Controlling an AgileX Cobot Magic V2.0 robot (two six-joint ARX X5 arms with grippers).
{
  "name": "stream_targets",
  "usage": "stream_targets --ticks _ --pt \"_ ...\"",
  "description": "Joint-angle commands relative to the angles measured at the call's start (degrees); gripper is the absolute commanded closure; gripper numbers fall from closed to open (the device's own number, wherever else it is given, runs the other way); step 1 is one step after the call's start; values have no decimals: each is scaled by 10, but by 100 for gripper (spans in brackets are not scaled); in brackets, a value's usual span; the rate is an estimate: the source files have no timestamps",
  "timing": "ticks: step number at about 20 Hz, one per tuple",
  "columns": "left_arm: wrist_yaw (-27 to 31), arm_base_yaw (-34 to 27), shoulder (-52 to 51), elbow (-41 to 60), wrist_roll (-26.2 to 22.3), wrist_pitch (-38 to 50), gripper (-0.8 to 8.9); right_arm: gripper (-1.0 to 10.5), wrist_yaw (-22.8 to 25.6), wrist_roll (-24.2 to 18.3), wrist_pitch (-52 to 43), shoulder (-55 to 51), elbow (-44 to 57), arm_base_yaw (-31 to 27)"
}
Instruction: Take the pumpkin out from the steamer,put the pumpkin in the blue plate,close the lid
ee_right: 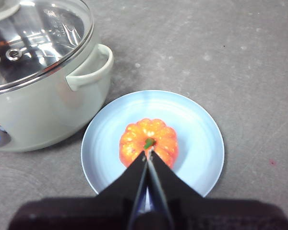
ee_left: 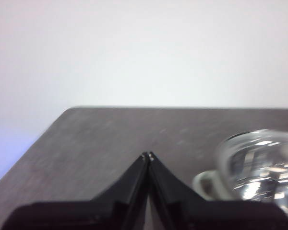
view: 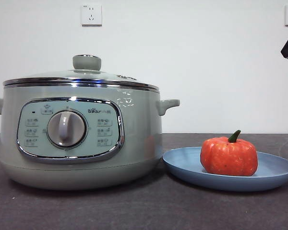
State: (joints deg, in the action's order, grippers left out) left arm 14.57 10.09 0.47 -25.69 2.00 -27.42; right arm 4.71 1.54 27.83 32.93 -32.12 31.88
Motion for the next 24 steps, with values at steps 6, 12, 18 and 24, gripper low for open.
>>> stream_targets --ticks 6,12,18,24 --pt "-90 -67 -3 189 -6 138 817 963 2 -1 2 -1 3 0" --pt "-128 -68 -3 246 17 154 817 963 2 -1 7 -1 3 0" --pt "-147 -67 -3 246 19 143 817 963 2 -1 14 -1 3 0" --pt "-148 -67 -3 246 19 143 817 963 2 -1 14 -1 3 0"
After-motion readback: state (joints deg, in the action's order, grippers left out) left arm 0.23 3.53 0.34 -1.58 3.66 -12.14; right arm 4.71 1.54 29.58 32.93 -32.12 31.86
